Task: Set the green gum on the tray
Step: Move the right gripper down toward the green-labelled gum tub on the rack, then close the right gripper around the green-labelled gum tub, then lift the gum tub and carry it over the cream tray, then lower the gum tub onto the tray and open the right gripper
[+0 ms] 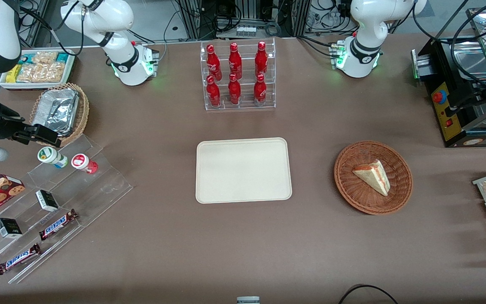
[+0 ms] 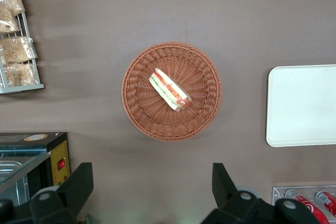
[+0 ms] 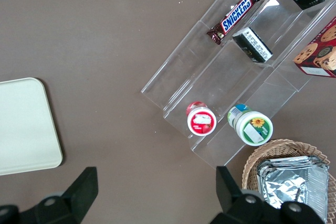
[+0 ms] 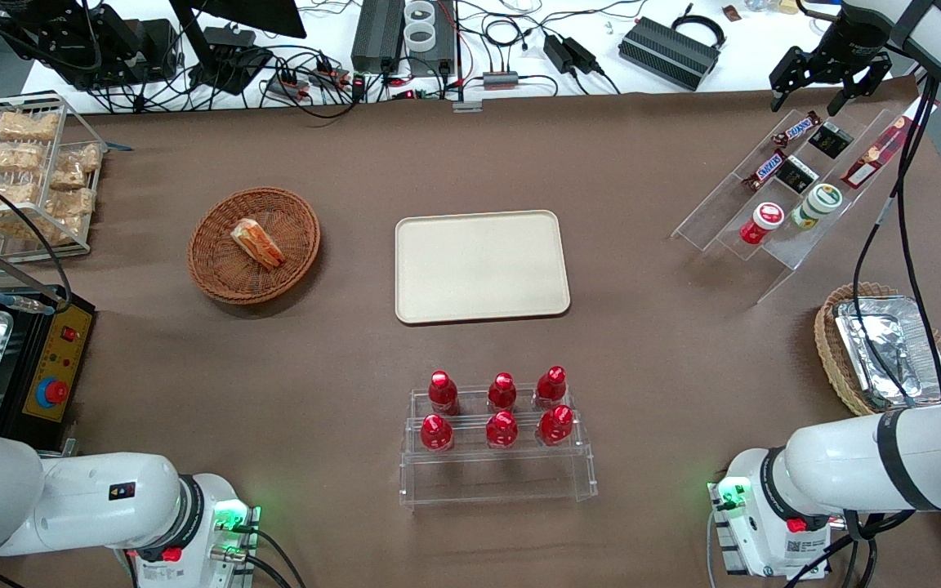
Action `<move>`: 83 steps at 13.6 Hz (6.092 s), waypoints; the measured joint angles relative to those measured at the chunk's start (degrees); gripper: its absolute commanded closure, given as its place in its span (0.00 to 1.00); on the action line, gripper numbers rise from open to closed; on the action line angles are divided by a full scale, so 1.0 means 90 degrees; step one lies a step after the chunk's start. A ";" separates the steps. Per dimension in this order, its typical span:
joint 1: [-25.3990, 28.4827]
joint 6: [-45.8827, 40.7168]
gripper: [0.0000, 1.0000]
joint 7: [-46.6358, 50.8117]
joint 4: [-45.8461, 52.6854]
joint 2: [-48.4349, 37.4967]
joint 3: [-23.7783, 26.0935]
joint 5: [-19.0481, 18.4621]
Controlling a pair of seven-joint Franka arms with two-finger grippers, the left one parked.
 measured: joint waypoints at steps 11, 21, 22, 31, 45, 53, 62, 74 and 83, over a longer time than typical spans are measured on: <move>-0.0229 0.0675 0.00 -0.1555 -0.0767 -0.0063 -0.0197 -0.0018; -0.1201 0.3246 0.01 -0.5140 -0.3208 -0.0727 -0.0247 -0.0019; -0.1213 0.3305 0.01 -0.5207 -0.3291 -0.0730 -0.0246 -0.0019; -0.1301 0.4105 0.02 -0.5693 -0.3694 -0.0562 -0.0366 -0.0019; -0.1274 0.4393 1.00 -0.5708 -0.3657 -0.0223 -0.0374 -0.0016; -0.0288 0.2041 1.00 -0.4610 -0.1770 -0.0262 -0.0298 0.0005; 0.2955 0.1865 1.00 0.0289 -0.0981 0.0559 -0.0234 0.0011; 0.5528 0.3308 1.00 0.4913 0.0638 0.3543 -0.0285 -0.0709; 0.5957 0.4156 0.31 0.5627 0.0665 0.4394 -0.0306 -0.0824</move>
